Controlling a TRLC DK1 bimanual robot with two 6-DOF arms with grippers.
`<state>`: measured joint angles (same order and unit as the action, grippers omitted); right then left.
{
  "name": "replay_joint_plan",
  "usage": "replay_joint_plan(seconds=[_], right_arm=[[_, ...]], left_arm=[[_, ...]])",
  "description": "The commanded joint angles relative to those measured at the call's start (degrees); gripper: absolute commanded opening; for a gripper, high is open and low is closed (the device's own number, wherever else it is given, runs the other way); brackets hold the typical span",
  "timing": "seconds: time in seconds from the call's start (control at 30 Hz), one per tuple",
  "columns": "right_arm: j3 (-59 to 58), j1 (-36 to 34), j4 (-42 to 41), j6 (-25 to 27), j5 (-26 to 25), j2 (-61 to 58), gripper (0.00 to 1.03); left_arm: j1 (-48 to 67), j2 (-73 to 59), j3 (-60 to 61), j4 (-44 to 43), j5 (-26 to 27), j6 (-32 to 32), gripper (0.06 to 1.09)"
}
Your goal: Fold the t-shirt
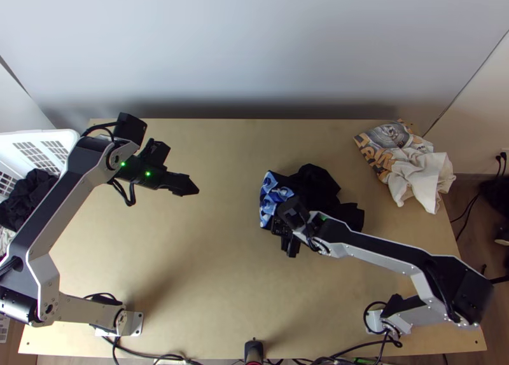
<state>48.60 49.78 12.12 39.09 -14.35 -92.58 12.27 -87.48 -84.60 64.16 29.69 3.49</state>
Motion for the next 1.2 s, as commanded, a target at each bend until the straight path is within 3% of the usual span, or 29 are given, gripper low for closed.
replay_joint_plan(seconds=[0.0, 0.03, 0.07, 0.2, 1.17], right_arm=[[0.97, -1.62, -1.13, -2.35, -1.12, -2.96, 0.44], [1.06, -1.88, -1.13, -2.88, -1.12, -2.87, 0.25], [1.50, -2.41, -1.13, -3.32, -1.03, -2.87, 0.16], [3.70, -5.92, 0.36, -4.90, 0.02, -2.00, 0.03], [20.40, -37.21, 5.28, -6.48, 2.84, 17.43, 0.03]], left_arm=[[-0.06, -0.32, -0.13, -0.26, -0.07, -0.06, 1.03], [-0.06, -0.32, -0.13, -0.26, -0.07, -0.06, 1.03], [-0.06, -0.41, -0.31, -0.26, -0.07, -0.06, 1.03], [-0.06, -0.67, -1.18, -0.26, 0.01, -0.06, 1.03], [1.88, -0.67, -5.14, 1.32, 0.01, -0.41, 1.03]])
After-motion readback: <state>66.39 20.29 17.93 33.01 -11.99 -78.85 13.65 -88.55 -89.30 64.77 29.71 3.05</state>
